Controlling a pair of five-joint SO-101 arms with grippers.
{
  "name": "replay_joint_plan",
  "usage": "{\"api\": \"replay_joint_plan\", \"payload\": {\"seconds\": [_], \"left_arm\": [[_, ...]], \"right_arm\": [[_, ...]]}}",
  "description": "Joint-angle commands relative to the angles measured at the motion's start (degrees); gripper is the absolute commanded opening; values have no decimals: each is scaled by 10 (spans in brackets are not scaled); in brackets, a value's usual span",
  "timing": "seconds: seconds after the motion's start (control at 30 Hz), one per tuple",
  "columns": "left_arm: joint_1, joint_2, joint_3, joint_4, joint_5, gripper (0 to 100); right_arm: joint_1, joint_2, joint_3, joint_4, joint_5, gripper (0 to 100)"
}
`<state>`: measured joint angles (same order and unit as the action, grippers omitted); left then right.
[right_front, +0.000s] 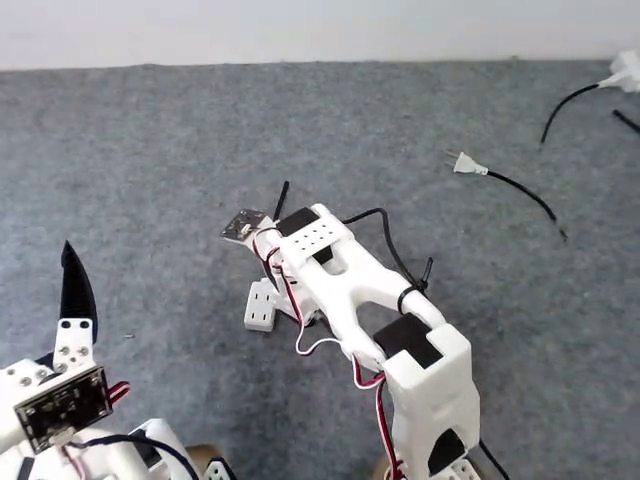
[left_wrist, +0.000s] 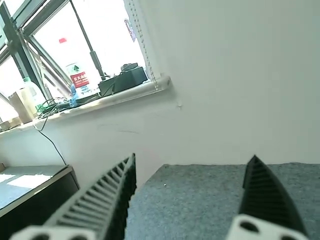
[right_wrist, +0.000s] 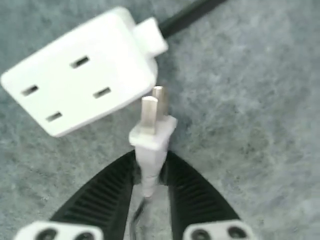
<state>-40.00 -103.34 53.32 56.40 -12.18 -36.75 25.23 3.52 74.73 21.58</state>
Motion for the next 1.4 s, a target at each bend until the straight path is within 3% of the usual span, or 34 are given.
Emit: {"api": "replay_joint_plan", "payload": {"seconds": [0.0, 0.3, 0.5, 0.77, 1.07, 1.37], "left_arm": [[2, -4, 0, 6, -5, 334], [3, -4, 0, 22, -5, 334], [9, -4, 0, 22, -4, 334], [117, -4, -14, 22, 9, 334], [280, -4, -78, 23, 57, 334], [312, -4, -76, 23, 92, 368]], "right_arm": [[-6, -6, 13, -20, 7, 10], [-4, -17, 26, -39, 11, 9], [-4, -99, -59, 49, 11, 9], [-7, -227, -218, 192, 29, 9], [-44, -299, -290, 274, 33, 9], [-132, -367, -299, 278, 32, 9]]}}
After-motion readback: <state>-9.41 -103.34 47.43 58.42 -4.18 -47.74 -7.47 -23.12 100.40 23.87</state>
